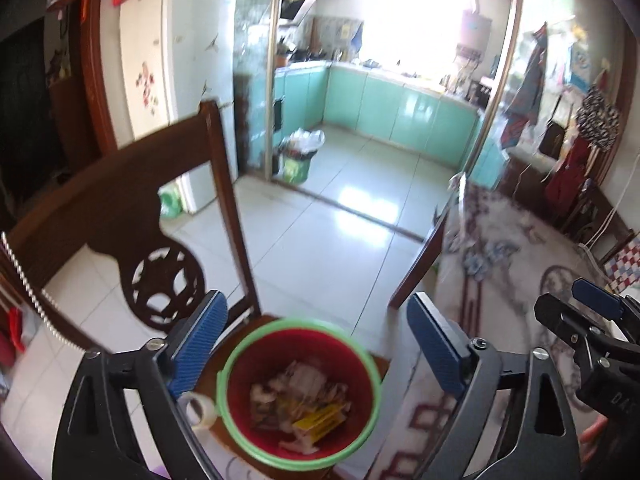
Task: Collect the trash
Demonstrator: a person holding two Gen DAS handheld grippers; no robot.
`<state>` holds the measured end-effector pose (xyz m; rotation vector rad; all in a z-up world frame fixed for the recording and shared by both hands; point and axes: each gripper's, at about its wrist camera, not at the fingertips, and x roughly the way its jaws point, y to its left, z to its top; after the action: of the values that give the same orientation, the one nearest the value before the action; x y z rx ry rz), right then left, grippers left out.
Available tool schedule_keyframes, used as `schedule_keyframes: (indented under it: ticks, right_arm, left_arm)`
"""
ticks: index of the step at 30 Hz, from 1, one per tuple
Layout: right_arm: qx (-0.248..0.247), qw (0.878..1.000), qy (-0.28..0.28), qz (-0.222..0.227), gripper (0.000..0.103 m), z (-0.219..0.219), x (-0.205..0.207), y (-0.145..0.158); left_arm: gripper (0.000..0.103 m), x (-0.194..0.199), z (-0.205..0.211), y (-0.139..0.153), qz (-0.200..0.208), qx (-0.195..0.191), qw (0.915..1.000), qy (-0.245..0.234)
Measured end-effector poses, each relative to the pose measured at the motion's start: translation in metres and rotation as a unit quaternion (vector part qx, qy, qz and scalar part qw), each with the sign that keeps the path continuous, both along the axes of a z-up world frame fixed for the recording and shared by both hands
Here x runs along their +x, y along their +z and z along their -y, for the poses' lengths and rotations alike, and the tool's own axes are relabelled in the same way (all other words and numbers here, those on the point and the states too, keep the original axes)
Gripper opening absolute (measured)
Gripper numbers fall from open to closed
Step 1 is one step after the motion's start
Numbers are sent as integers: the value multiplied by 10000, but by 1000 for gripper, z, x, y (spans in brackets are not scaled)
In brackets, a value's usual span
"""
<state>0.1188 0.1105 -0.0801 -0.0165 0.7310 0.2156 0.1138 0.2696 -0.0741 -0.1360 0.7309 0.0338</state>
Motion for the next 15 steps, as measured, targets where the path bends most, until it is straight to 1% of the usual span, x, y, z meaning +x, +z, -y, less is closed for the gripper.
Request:
schedule_keyframes:
  ticks: [1, 6, 9, 12, 13, 15]
  right_arm:
    - [-37, 9998, -121, 144, 82, 5, -3, 10]
    - [-124, 9948, -657, 764, 83, 33, -21, 53]
    - [-238, 9899, -967, 1007, 85, 47, -33, 74]
    - [-652, 9821, -1230, 1268, 86, 54, -46, 88]
    - [-684, 9810, -1227, 1335, 86, 56, -52, 92]
    - [-562, 9814, -1191, 1396, 86, 59, -60, 99]
  left_arm:
    - [102, -1, 6, 9, 150, -21, 9999, -58]
    - [103, -7, 35, 47, 840, -14, 9960, -299]
    - [103, -13, 43, 59, 1207, -185, 9919, -351]
    - [103, -17, 52, 68, 1425, -408, 9879, -465]
    - [103, -18, 55, 70, 1453, -446, 9871, -513]
    - [103, -19, 60, 73, 1488, -486, 9856, -631]
